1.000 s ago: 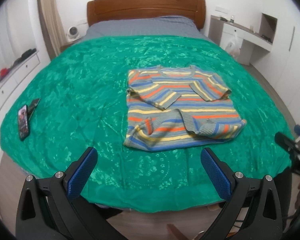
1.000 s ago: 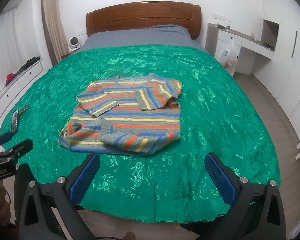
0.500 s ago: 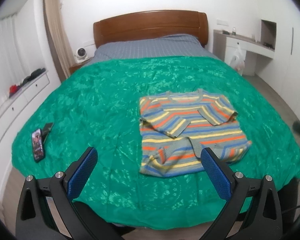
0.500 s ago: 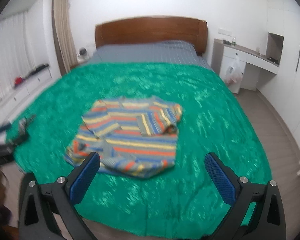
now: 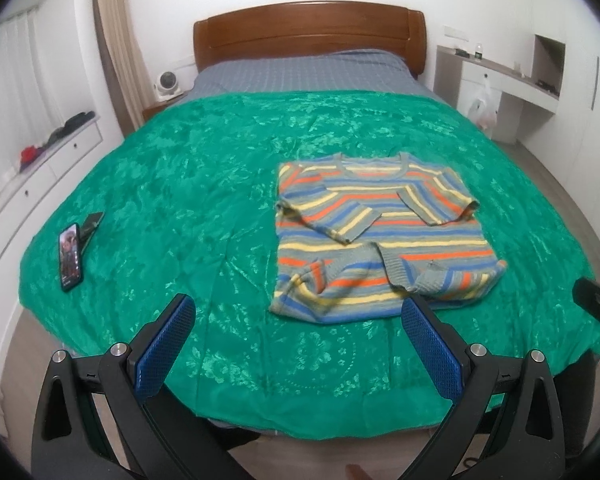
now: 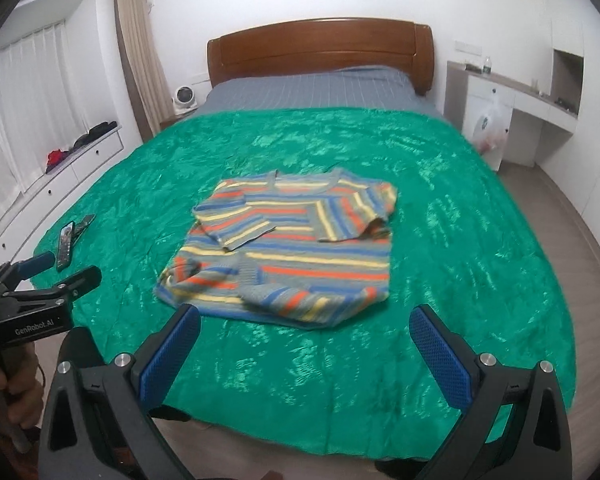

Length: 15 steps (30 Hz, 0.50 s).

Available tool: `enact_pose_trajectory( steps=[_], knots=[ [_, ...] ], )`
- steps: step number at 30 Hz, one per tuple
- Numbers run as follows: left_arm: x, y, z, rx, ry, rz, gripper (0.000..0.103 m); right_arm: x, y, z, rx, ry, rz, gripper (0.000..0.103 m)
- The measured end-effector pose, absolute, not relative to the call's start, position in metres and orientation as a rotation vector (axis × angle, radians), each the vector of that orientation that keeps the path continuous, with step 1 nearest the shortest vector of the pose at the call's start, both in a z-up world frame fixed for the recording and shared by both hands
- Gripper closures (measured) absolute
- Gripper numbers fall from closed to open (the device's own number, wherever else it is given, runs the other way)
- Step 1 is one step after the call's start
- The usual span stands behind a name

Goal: Fold small clothes

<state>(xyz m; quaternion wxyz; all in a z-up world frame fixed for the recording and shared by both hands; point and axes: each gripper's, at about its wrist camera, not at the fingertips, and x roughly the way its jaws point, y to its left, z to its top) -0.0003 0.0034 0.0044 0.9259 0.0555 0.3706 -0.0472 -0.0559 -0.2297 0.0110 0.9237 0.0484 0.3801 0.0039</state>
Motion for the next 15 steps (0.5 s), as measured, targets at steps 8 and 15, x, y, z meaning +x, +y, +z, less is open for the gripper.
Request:
enact_pose_trajectory(
  steps=[8,15],
  knots=[
    [-0.001,0.007,0.002,0.109,0.772,-0.077,0.000,-0.058,-0.213,0.013,0.021,0.768,-0.011,0.000],
    [-0.001,0.008,0.001,0.114,0.773,-0.069,0.000,-0.057,-0.211,0.006,0.027,0.793,-0.008,0.000]
  ],
)
